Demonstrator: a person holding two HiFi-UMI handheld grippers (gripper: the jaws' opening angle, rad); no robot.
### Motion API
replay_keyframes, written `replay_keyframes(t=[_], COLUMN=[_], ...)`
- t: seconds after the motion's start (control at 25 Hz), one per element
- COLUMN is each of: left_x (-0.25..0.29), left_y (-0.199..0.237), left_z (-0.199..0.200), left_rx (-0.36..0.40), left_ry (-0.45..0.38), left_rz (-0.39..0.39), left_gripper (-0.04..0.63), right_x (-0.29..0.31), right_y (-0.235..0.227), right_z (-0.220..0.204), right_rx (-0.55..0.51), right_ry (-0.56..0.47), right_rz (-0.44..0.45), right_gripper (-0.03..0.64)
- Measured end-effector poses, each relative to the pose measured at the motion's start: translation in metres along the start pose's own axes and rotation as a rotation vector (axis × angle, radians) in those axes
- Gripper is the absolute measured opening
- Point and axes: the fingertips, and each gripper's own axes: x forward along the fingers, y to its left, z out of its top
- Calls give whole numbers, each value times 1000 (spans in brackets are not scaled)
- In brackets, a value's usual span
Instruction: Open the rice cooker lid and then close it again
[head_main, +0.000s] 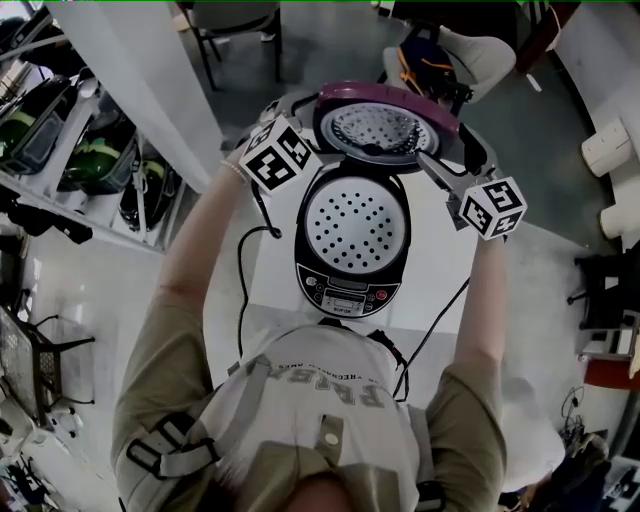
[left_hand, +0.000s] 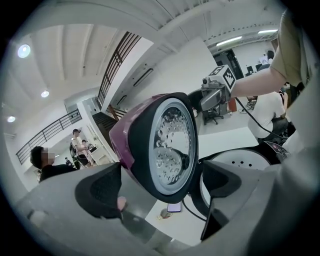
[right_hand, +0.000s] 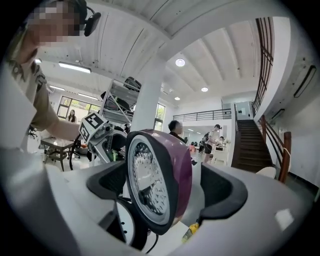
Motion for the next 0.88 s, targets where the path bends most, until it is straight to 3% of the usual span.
replay_keyframes(t=[0.48,0.88], left_x=[-2,-21], left_y=[2,-22], left_z=[4,0], left_rx=[20,40], left_ry=[11,11], left_rz=[0,-23], left_gripper=[518,520], right_x=[8,-10], right_y=[11,35], right_z=[5,2], right_rx=[-17,-33], right_ry=[16,37], right_rz=[43,59], right_gripper=[442,442])
